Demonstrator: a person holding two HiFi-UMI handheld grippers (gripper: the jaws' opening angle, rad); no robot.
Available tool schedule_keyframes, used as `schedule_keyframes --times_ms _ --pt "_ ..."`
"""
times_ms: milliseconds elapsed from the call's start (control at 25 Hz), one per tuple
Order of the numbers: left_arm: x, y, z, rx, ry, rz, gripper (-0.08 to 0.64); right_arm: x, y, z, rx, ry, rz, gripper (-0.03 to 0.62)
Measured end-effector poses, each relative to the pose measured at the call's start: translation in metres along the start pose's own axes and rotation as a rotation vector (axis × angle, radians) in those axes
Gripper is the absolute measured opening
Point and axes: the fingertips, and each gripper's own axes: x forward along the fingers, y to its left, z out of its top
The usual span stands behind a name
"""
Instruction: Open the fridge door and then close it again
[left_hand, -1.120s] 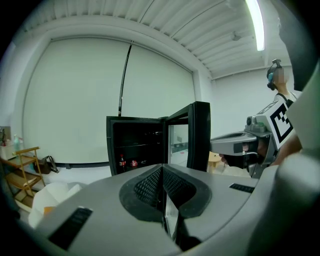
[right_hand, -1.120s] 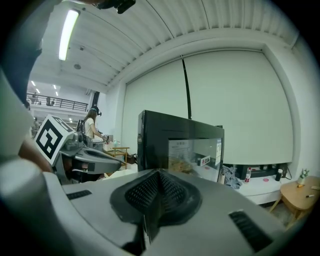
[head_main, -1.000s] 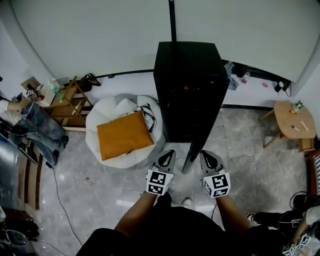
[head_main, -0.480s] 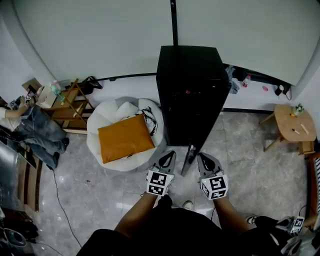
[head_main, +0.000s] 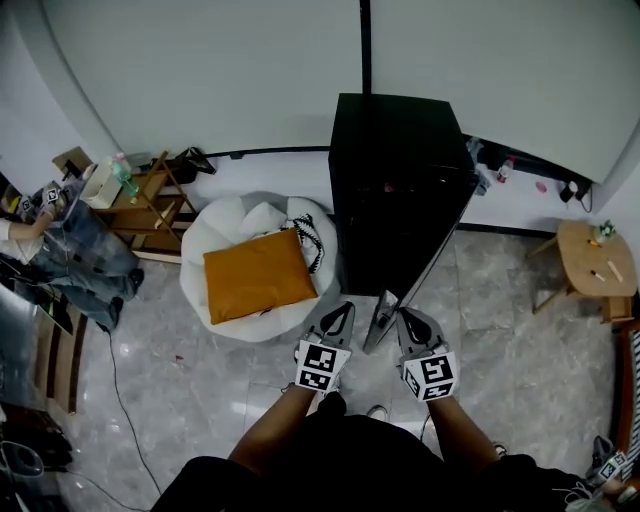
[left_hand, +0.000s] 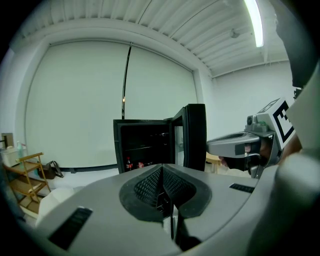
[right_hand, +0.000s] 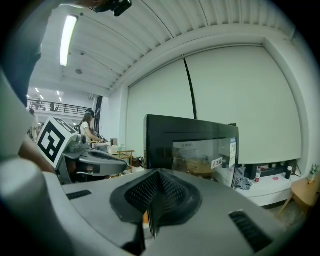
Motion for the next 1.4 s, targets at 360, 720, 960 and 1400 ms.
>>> schedule_keyframes --times_ms 360,720,960,1400 --pt "0.004 0.021 0.001 -0.007 -0.002 0.025 0.021 0.021 0.008 0.007 0.011 -0.007 0.021 0.011" --pt "0.015 0.038 0.002 -0.01 -0.008 0.048 0.021 0.045 0.015 0.009 -0.011 -0.001 0.068 0.011" --pt "0.021 0.049 -0.001 -0.013 0.0 0.057 0.021 0.063 0.019 0.012 -0.024 0.006 0.085 0.011" --pt "0.026 0.081 -0.004 -0.044 -0.007 0.066 0.021 0.098 0.027 0.015 -0.04 0.001 0.07 0.011"
